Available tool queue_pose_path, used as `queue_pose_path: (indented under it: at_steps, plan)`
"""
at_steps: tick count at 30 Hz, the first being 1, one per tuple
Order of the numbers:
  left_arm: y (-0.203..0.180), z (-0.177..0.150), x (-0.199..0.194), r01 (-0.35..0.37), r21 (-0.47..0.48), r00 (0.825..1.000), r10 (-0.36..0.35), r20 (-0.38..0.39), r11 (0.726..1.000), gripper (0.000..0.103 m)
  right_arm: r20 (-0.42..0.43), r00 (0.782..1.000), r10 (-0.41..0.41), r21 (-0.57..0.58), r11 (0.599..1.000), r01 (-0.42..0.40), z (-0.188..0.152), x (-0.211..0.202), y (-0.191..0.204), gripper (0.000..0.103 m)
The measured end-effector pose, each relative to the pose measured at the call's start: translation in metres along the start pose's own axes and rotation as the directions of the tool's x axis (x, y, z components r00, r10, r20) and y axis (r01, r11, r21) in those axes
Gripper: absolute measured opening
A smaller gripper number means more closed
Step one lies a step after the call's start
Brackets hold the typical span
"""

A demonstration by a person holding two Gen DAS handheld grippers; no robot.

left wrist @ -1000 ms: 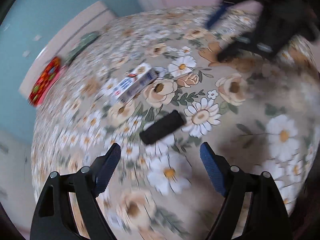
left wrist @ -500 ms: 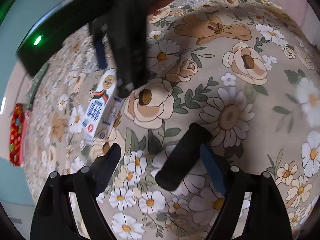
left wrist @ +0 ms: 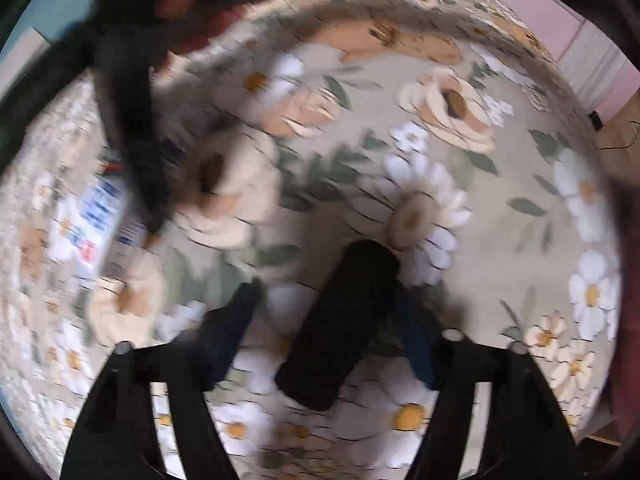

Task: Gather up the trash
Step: 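Grasp the black foam tube with the left tool while the right tool grasps the milk carton, then carry the black foam tube and milk carton with both tools over the bin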

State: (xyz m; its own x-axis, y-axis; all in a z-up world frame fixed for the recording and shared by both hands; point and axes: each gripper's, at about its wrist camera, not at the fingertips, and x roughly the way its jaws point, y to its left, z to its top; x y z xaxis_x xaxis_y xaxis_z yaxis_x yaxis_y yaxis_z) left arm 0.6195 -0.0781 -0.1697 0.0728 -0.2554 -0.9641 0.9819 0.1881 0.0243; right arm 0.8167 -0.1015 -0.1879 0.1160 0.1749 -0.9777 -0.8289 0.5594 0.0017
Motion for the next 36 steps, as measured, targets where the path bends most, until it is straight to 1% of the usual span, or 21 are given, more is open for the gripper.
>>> queue_pose_path:
  at_steps: [1, 2, 4, 7, 9, 12, 16, 19, 22, 23, 24, 27, 28, 29, 30, 31, 32, 33, 36]
  plan:
    - [-0.006, -0.001, 0.005, -0.011, 0.006, 1.0, 0.011, -0.016, 1.0, 0.051, 0.009, 1.0, 0.002, 0.027, 1.0, -0.003, -0.001, -0.001, -0.001, 0.053]
    - [-0.011, -0.002, 0.008, -0.024, 0.009, 1.0, 0.024, -0.018, 1.0, 0.047, 0.012, 1.0, 0.001, 0.043, 0.999, -0.002, -0.002, -0.001, -0.002, 0.052]
    - [-0.015, -0.003, 0.009, -0.039, -0.02, 0.999, 0.039, 0.002, 0.999, 0.045, 0.023, 1.0, -0.009, 0.082, 0.997, 0.007, -0.004, -0.002, -0.002, 0.051]
    - [-0.012, -0.006, 0.006, -0.028, -0.124, 0.999, 0.032, 0.026, 0.992, 0.043, 0.037, 0.999, -0.031, 0.12, 0.992, 0.026, -0.007, -0.002, 0.001, 0.05]
    - [-0.011, -0.008, 0.005, -0.041, -0.159, 0.998, 0.047, 0.031, 0.986, 0.042, 0.043, 0.998, -0.048, 0.139, 0.989, 0.041, -0.007, -0.002, -0.001, 0.049]
    - [-0.019, -0.01, 0.004, -0.095, -0.149, 0.995, 0.1, 0.025, 0.984, 0.041, 0.064, 0.995, -0.071, 0.153, 0.986, 0.061, -0.01, -0.01, 0.006, 0.049]
    - [-0.021, -0.019, -0.003, -0.156, -0.204, 0.986, 0.163, 0.018, 0.966, 0.04, 0.105, 0.99, -0.095, 0.157, 0.985, 0.078, -0.018, -0.033, 0.019, 0.049]
    - [-0.02, -0.02, -0.016, -0.182, -0.251, 0.981, 0.195, 0.024, 0.951, 0.04, 0.12, 0.985, -0.127, 0.179, 0.978, 0.104, -0.029, -0.051, 0.026, 0.049]
    - [-0.031, -0.018, -0.033, -0.226, -0.266, 0.97, 0.242, 0.027, 0.937, 0.04, 0.131, 0.978, -0.162, 0.212, 0.968, 0.133, -0.041, -0.073, 0.029, 0.049]
    - [-0.036, -0.013, -0.04, -0.252, -0.27, 0.963, 0.27, 0.028, 0.929, 0.04, 0.132, 0.977, -0.169, 0.221, 0.966, 0.138, -0.045, -0.078, 0.029, 0.049]
    - [-0.04, -0.01, -0.046, -0.265, -0.278, 0.959, 0.282, 0.023, 0.923, 0.04, 0.135, 0.974, -0.183, 0.23, 0.962, 0.149, -0.047, -0.084, 0.03, 0.049]
    - [-0.044, -0.001, -0.069, -0.329, -0.324, 0.938, 0.345, -0.007, 0.887, 0.04, 0.135, 0.966, -0.221, 0.265, 0.947, 0.18, -0.064, -0.107, 0.039, 0.049]
    - [-0.048, -0.001, -0.077, -0.354, -0.346, 0.927, 0.374, -0.011, 0.869, 0.04, 0.136, 0.963, -0.231, 0.279, 0.942, 0.187, -0.07, -0.117, 0.044, 0.049]
    - [-0.052, -0.002, -0.089, -0.368, -0.373, 0.92, 0.391, -0.014, 0.852, 0.04, 0.136, 0.96, -0.243, 0.291, 0.936, 0.196, -0.076, -0.127, 0.051, 0.049]
    - [-0.058, -0.002, -0.1, -0.391, -0.398, 0.908, 0.419, -0.019, 0.83, 0.04, 0.138, 0.958, -0.253, 0.3, 0.932, 0.203, -0.081, -0.136, 0.057, 0.049]
    - [-0.061, 0.003, -0.112, -0.416, -0.419, 0.894, 0.447, -0.026, 0.807, 0.04, 0.142, 0.955, -0.262, 0.307, 0.928, 0.209, -0.088, -0.147, 0.067, 0.049]
    - [-0.065, 0.008, -0.122, -0.425, -0.44, 0.887, 0.461, -0.028, 0.791, 0.04, 0.148, 0.951, -0.271, 0.312, 0.926, 0.215, -0.095, -0.159, 0.079, 0.049]
    - [-0.075, 0.009, -0.135, -0.437, -0.468, 0.876, 0.482, -0.027, 0.768, 0.04, 0.157, 0.948, -0.278, 0.315, 0.923, 0.218, -0.101, -0.169, 0.089, 0.049]
    - [-0.104, 0.009, -0.17, -0.455, -0.528, 0.852, 0.523, -0.025, 0.717, 0.04, 0.195, 0.942, -0.274, 0.318, 0.926, 0.203, -0.123, -0.201, 0.13, 0.049]
